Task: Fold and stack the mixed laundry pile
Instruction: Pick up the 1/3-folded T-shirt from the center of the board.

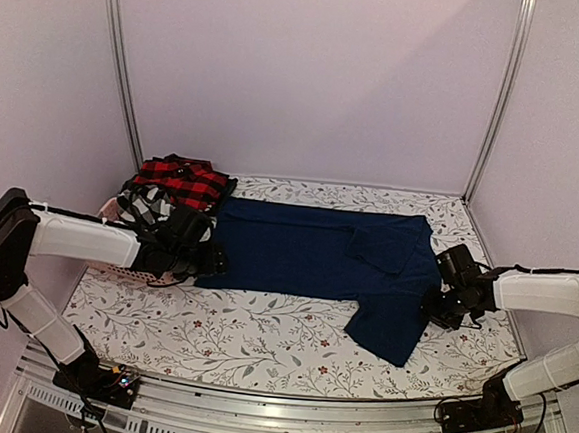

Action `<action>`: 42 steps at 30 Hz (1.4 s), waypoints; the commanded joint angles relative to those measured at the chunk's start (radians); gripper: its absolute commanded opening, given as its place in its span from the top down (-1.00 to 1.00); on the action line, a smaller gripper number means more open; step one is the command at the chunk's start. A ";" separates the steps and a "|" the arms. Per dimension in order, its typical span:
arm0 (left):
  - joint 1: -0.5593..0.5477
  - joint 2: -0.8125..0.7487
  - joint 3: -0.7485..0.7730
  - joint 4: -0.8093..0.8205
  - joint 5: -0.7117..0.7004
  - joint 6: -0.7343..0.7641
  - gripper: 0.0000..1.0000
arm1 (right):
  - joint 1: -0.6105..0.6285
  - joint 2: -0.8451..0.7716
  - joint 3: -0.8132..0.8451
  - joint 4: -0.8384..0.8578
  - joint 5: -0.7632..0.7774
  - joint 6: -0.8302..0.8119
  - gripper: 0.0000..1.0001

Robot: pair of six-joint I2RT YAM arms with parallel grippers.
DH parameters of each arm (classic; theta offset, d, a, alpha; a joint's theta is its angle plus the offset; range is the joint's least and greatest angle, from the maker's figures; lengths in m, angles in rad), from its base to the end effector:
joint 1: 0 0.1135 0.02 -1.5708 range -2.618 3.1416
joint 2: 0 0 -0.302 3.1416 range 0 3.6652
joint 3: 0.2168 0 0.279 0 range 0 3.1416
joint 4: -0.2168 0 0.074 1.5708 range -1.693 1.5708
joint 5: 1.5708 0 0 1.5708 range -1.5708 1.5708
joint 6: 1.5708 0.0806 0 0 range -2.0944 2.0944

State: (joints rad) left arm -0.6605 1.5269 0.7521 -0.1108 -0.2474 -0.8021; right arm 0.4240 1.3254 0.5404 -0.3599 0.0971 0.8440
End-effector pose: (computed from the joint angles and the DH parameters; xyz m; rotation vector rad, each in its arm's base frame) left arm 0.2804 -0.1928 0.1497 -0.2816 2.4360 -0.3568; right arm 0.2270 0.0939 0.1159 0.5975 2.6657 0.2430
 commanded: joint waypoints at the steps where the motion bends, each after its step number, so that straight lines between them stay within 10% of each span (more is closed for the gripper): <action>1: 0.027 -0.034 -0.013 -0.022 0.006 -0.021 -0.61 | -0.019 0.070 -0.013 0.045 -0.096 -0.035 0.63; 4: 0.033 -0.031 -0.013 -0.039 0.015 -0.020 -0.58 | -0.043 0.066 -0.019 0.044 -0.140 -0.044 1.00; 14: 0.033 0.036 -0.036 -0.117 0.035 -0.079 -0.27 | -0.145 -0.187 -0.015 -0.066 -0.126 -0.079 1.00; 34: -0.021 0.079 -0.043 -0.138 0.090 -0.201 0.27 | -0.155 -0.184 -0.059 -0.037 -0.164 -0.089 1.00; 42: -0.015 0.054 -0.058 -0.154 0.080 -0.222 0.98 | -0.154 -0.229 -0.089 -0.056 -0.179 -0.073 1.00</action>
State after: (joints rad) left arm -0.6712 1.5993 0.7185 -0.2157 -0.1833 -1.0054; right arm 0.2745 1.1358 0.4793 -0.3916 -0.0662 0.7654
